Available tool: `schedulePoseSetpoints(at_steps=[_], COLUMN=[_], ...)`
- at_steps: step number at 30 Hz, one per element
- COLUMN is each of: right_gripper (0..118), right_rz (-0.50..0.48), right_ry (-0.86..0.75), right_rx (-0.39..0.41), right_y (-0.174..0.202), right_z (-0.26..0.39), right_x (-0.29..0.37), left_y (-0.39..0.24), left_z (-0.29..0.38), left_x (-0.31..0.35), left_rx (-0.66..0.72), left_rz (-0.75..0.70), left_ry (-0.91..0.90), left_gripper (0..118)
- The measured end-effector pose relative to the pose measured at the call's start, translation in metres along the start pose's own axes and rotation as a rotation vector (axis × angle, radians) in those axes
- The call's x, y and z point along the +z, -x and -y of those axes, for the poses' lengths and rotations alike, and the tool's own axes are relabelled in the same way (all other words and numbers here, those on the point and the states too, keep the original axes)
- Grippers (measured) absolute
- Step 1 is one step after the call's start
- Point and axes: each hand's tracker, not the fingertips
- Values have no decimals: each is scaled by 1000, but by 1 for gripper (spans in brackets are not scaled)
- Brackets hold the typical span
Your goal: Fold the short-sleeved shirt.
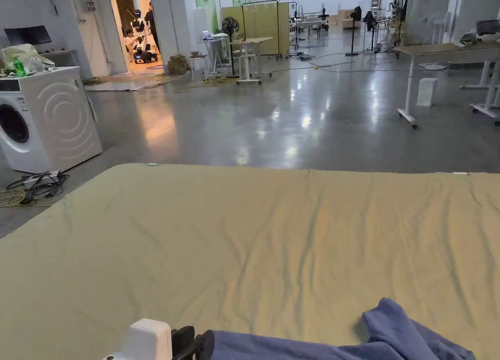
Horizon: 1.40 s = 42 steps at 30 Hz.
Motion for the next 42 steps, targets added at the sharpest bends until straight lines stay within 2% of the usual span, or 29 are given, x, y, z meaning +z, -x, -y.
schedulePoseSetpoints(at_steps=[1, 2, 3, 8, 10, 13, 19, 20, 21, 22, 26, 29, 30, 31, 32, 33, 34, 36, 37, 39, 42], right_gripper=[1, 1, 1, 1, 1, 1, 1, 1, 1, 1, 1, 1, 5, 28, 58, 83, 99, 97, 97, 97, 78], right_rz=[8, 16, 24, 54, 52, 55, 64, 57, 49, 43, 29, -45, -48, -44, -48, -48, -37, -20, -16, 21, 125], right_ry=[19, 38, 59, 146, 163, 168, 202, 205, 209, 213, 210, 181, 172, 171, 190, 226, 230, 228, 283, 414, 517], right_rx=[11, 18, 20, -17, -74, -101, -16, -14, -15, -18, -22, -35, -27, -15, 9, 33, 41, 37, 34, -26, -68], right_y=[-1, -4, -5, -10, -15, -19, -12, -12, -12, -12, -13, -27, -32, -38, -45, -50, -55, -68, -77, -102, -126], right_z=[3, 7, 10, 24, 28, 31, 35, 35, 36, 39, 35, 13, 5, -6, -18, -29, -37, -45, -48, -38, -20], right_x=[-5, -10, -14, -34, -37, -41, -45, -45, -46, -47, -56, -83, -94, -112, -135, -158, -177, -217, -241, -292, -345], left_y=[7, 17, 25, 55, 61, 65, 47, 45, 37, 35, 39, 27, 23, 18, 16, 17, 18, 24, 27, 37, 45], left_z=[-1, 3, 8, 22, 24, 27, 25, 24, 23, 24, 27, 28, 29, 27, 27, 26, 24, 19, 18, 15, 12], left_x=[-30, -60, -85, -201, -228, -248, -249, -247, -243, -244, -261, -261, -263, -265, -272, -280, -282, -287, -287, -291, -289], left_rx=[61, 102, 130, 145, 181, 235, 127, 120, 116, 119, 147, 101, 88, 53, 1, -67, -96, -58, -4, 68, 74], left_rz=[29, 52, 63, -36, -51, -60, -95, -84, -82, -78, -90, -118, -137, -155, -155, -134, -117, -98, -87, -66, -35], left_ry=[78, 126, 147, 374, 407, 449, 496, 500, 506, 517, 558, 596, 597, 607, 627, 653, 671, 695, 711, 725, 728], left_gripper=[70, 82, 85, 84, 78, 56, 53, 46, 32, 12, 8, 8, 8, 8, 8, 8, 8, 8, 8, 8, 7])
